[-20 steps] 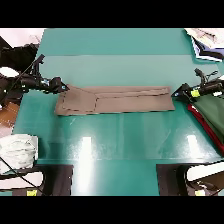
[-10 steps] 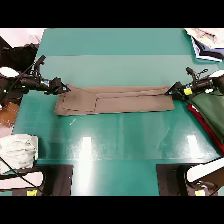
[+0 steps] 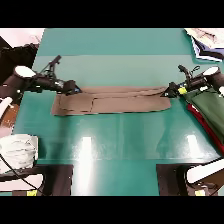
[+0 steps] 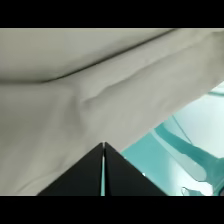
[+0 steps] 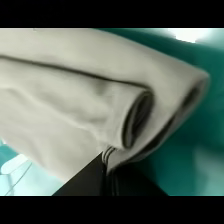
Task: Fold the shirts.
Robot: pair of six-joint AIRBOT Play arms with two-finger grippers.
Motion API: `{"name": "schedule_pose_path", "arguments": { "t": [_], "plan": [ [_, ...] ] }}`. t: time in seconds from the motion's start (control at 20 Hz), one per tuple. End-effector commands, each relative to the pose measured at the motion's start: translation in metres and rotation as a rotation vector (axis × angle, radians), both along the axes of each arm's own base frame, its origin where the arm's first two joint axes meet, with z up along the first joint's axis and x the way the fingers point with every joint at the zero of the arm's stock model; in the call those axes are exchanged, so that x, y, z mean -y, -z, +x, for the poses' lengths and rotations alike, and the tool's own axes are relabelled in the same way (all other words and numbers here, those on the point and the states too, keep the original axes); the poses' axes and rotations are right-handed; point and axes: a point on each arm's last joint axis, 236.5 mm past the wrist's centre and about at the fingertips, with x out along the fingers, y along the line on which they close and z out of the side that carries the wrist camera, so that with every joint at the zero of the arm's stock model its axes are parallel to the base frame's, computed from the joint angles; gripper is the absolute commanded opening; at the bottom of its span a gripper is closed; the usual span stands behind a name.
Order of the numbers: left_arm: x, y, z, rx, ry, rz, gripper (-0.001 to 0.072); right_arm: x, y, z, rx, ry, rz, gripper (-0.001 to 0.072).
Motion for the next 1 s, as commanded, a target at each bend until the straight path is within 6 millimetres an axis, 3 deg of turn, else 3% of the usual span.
{"name": "schedule_pose_path", "arguments": {
  "t": [0.0,0.2,0.35,0.55,0.75,0.95],
  "plan": [
    [0.054,0.001,0.003,0.061,0.078,0.028,0.0025,-0.017,-0.049,0.002,0.087,-0.05,0.01,0.001],
    [0.123,0.01,0.014,0.05,0.18,0.012,0.0025,-0.062,-0.149,0.014,0.263,-0.107,0.113,0.001],
    [0.163,0.034,0.019,0.016,0.231,0.013,0.0026,-0.103,-0.205,0.017,0.392,-0.193,0.139,0.001],
    [0.17,0.084,0.021,-0.086,0.215,0.055,0.0026,-0.162,-0.257,0.011,0.548,-0.296,0.149,0.001],
    [0.167,0.091,0.022,-0.091,0.213,0.066,0.0026,-0.201,-0.273,0.003,0.596,-0.381,0.168,0.001],
    [0.151,0.084,0.022,-0.121,0.23,0.07,0.0026,-0.226,-0.259,0.003,0.574,-0.419,0.185,0.001]
  ]
}}
